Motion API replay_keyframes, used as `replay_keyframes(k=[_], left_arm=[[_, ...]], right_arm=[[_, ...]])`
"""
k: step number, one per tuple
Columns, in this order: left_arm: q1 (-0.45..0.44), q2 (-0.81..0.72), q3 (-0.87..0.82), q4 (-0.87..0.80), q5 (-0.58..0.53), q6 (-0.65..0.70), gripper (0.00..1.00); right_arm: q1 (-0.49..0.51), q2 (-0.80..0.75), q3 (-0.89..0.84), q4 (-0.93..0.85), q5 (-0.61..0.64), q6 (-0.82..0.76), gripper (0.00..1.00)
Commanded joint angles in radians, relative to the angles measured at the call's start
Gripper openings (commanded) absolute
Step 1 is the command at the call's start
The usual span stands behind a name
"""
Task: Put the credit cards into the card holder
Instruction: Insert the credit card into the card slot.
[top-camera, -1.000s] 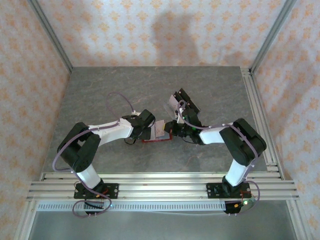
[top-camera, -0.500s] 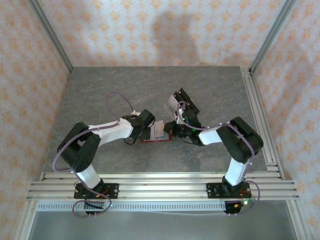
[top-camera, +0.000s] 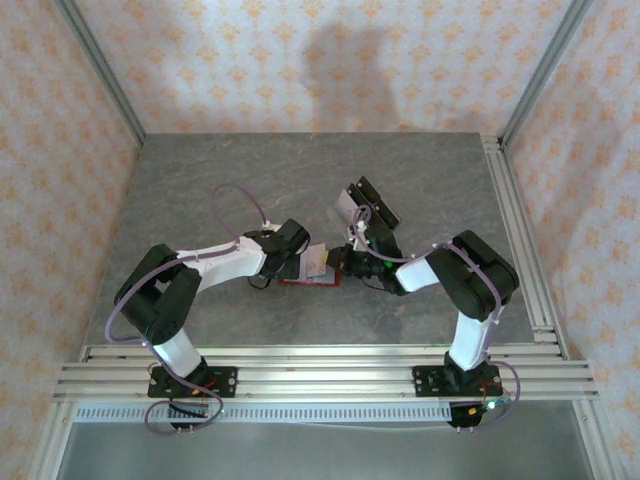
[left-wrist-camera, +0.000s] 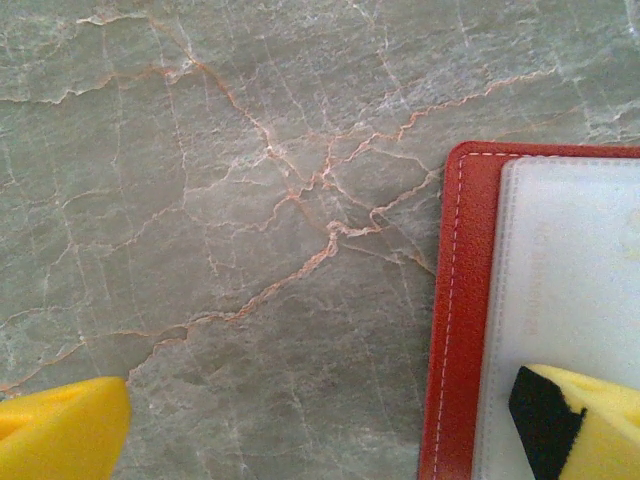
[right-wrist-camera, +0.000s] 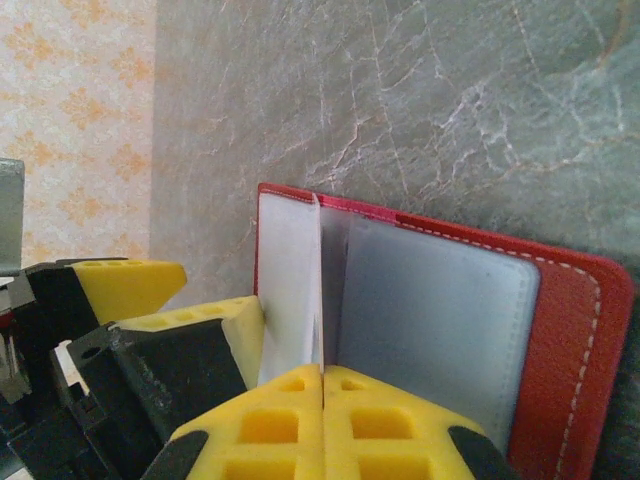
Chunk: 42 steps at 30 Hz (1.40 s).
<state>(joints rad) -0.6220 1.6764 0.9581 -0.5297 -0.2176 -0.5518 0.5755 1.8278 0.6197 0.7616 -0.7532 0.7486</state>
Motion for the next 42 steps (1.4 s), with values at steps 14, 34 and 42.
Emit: replay_keyframes(k=[14,34,42], left_arm=[[-0.006,-0.026,-0.028,-0.072,-0.041,-0.013,1.00],[-0.006,-0.060,-0.090,-0.030,0.016,-0.041,1.00],[-0.006,-0.051,-0.094,-0.018,0.020,-0.043,1.00]], right_arm=[[0.004,-0.087,-0.042,-0.094,0.076,-0.012,0.00],[-0.004,-0.093,0.107,-0.482,0.102,-0.190,0.00],[0.007,-0.144,0.097,-0.337,0.014,-0.065,0.00]])
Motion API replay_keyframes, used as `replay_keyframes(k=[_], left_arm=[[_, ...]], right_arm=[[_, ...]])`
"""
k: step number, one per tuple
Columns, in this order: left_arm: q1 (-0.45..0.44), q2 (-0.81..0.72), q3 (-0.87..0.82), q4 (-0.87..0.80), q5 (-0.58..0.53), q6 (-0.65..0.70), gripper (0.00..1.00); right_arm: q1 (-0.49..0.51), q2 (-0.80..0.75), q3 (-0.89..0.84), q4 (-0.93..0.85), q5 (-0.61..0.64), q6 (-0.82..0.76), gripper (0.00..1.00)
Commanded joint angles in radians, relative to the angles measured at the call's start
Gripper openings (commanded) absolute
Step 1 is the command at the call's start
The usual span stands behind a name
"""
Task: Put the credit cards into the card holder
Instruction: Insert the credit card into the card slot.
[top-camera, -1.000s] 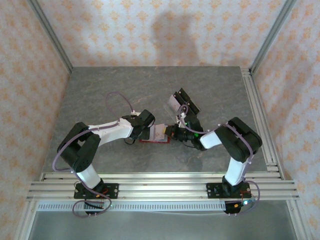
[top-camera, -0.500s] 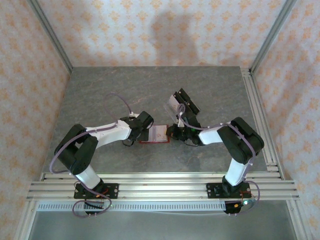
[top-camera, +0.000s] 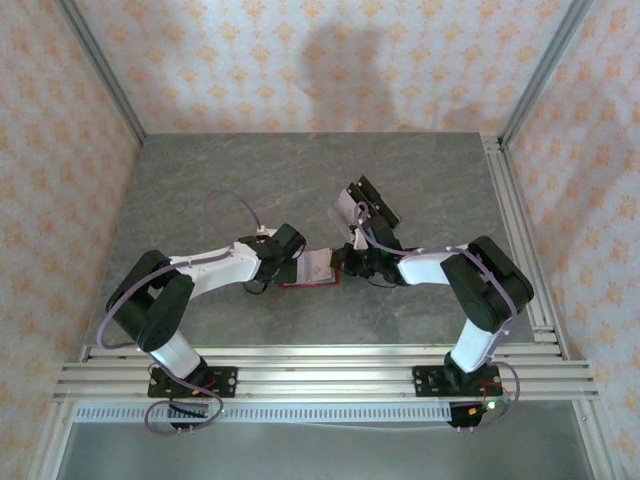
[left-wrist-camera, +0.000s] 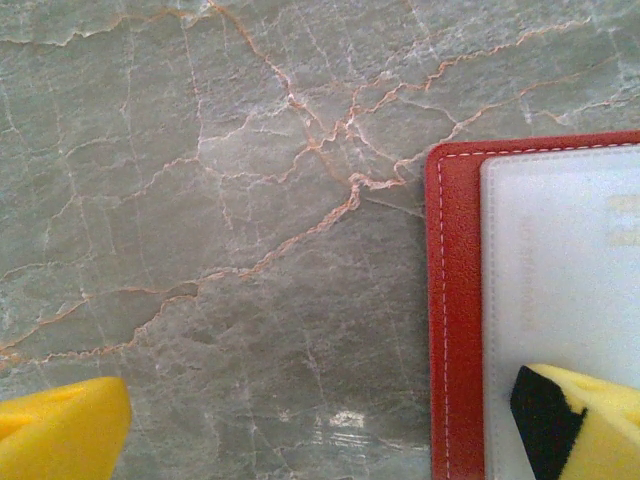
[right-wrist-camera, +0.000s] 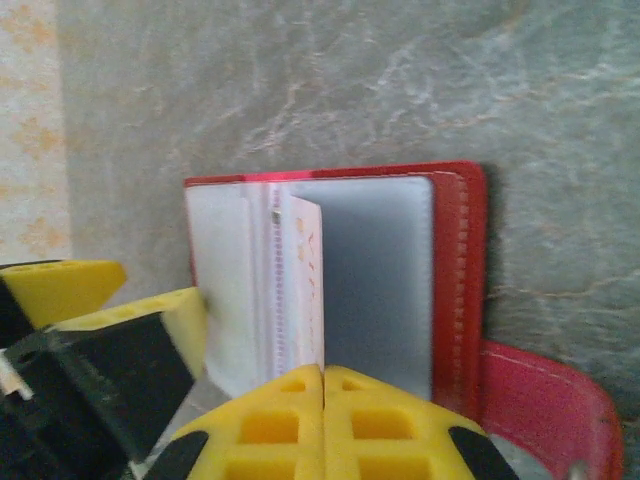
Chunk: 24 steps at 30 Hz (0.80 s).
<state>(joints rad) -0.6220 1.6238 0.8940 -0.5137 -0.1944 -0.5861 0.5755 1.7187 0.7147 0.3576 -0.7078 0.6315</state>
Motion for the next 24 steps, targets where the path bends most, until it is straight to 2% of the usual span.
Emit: replay_keyframes(k=[1,9,24], left_arm=[[-0.007,0.001,-0.030,-0.034,-0.003,-0.009,1.00],[-0.007,0.001,-0.039,-0.031,-0.005,-0.009,1.00],[-0.007,-0.002,-0.040,-0.036,-0.009,-0.011,1.00]], right_arm=[[0.010,-0.038,0.000,0.084,-0.036,0.065,0.00],[0.020,-0.017,-0.012,0.176,-0.033,0.121,0.00],[0.021,0.028,-0.096,0.317,0.009,0.127,0.00]])
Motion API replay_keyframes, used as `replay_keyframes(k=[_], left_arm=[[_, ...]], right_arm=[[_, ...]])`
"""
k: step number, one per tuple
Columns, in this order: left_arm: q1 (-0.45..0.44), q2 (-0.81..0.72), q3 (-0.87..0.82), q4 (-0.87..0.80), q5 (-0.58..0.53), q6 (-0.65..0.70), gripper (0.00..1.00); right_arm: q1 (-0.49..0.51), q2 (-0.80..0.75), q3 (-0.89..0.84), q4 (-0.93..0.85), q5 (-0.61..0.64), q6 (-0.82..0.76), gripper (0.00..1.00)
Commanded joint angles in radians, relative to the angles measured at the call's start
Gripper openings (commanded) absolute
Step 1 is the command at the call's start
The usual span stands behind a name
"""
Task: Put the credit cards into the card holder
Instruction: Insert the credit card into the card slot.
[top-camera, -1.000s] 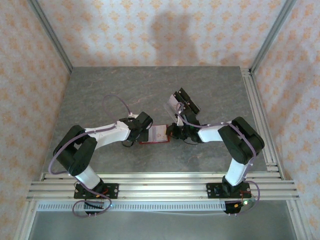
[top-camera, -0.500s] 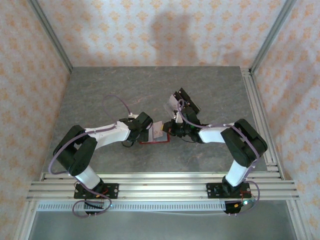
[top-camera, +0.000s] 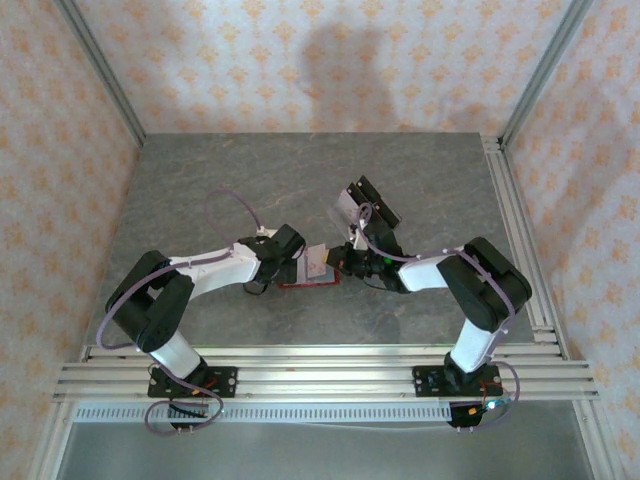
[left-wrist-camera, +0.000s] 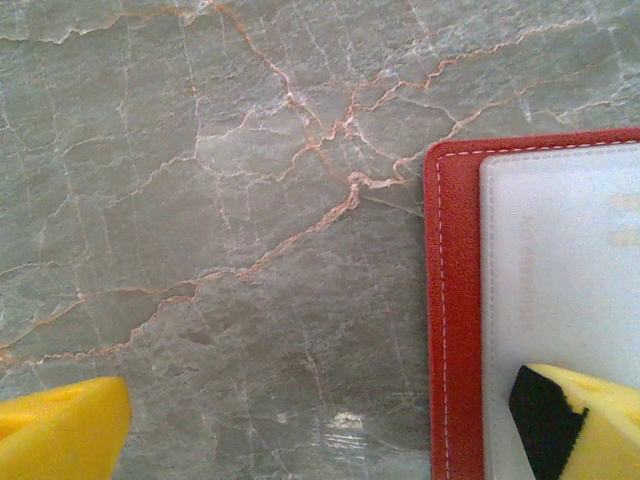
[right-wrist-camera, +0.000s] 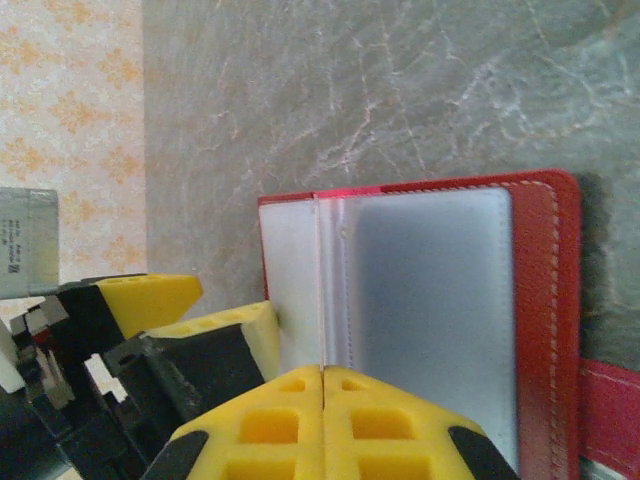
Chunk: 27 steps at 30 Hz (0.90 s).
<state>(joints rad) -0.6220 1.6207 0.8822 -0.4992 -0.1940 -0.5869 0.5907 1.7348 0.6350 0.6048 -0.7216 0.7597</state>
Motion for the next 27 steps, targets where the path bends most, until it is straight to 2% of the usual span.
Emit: replay_keyframes(k=[1,12,27], left_arm=[[-0.007,0.000,-0.028,-0.051,-0.010,-0.010,1.00],[-0.007,0.001,-0.028,-0.052,-0.013,-0.010,1.00],[-0.007,-0.002,-0.028,-0.056,-0.015,-0.011,1.00]], right_arm=[[0.006,0.014,-0.019,0.074,0.025,-0.003,0.00],[0.007,0.050,-0.024,0.143,0.005,0.026,0.00],[0.013,0.072,-0.024,0.153,-0.003,0.030,0.00]])
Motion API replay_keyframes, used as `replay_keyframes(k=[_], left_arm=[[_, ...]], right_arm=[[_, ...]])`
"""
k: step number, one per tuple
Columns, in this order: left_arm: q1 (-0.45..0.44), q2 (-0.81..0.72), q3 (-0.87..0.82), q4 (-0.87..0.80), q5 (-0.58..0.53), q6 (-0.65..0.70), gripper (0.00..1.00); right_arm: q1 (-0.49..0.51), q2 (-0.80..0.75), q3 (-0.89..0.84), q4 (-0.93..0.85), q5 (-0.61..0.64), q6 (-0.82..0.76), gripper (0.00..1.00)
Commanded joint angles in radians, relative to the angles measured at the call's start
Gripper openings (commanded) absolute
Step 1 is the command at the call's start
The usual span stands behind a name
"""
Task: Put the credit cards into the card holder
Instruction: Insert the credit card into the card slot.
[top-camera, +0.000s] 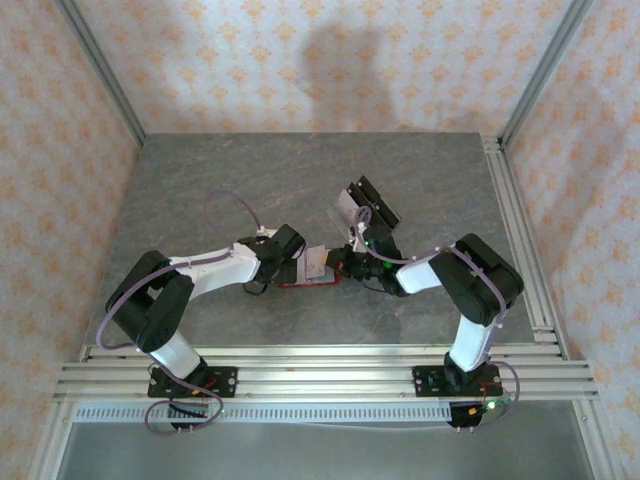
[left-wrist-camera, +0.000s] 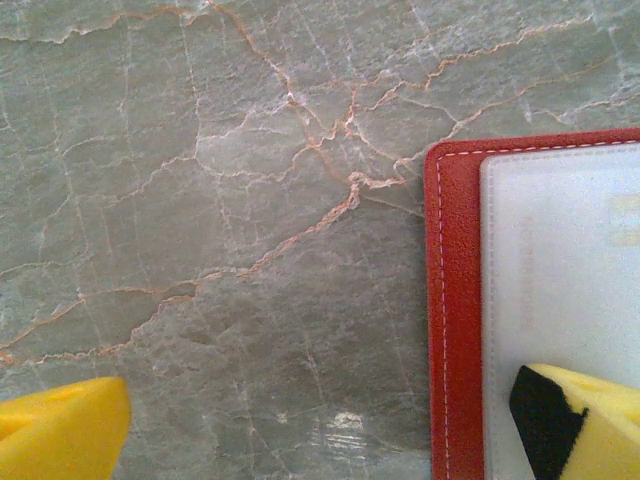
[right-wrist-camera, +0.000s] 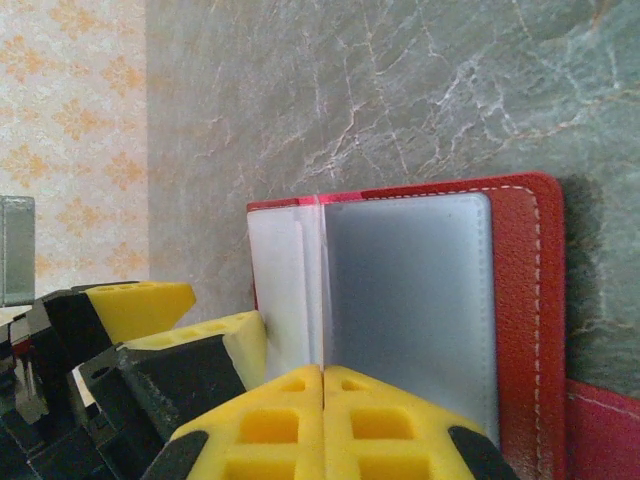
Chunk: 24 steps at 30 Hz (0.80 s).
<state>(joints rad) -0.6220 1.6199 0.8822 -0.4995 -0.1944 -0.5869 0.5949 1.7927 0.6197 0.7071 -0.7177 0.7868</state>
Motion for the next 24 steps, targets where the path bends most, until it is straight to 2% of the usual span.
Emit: replay_keyframes(k=[1,24], left_arm=[[-0.007,-0.002,-0.026,-0.056,-0.015,-0.010,1.00],[-0.007,-0.003,-0.026,-0.057,-0.018,-0.010,1.00]], right_arm=[[0.008,0.016,-0.008,0.051,-0.007,0.003,0.00],[0.025,0.025,-0.029,0.077,-0.028,0.013,0.00]])
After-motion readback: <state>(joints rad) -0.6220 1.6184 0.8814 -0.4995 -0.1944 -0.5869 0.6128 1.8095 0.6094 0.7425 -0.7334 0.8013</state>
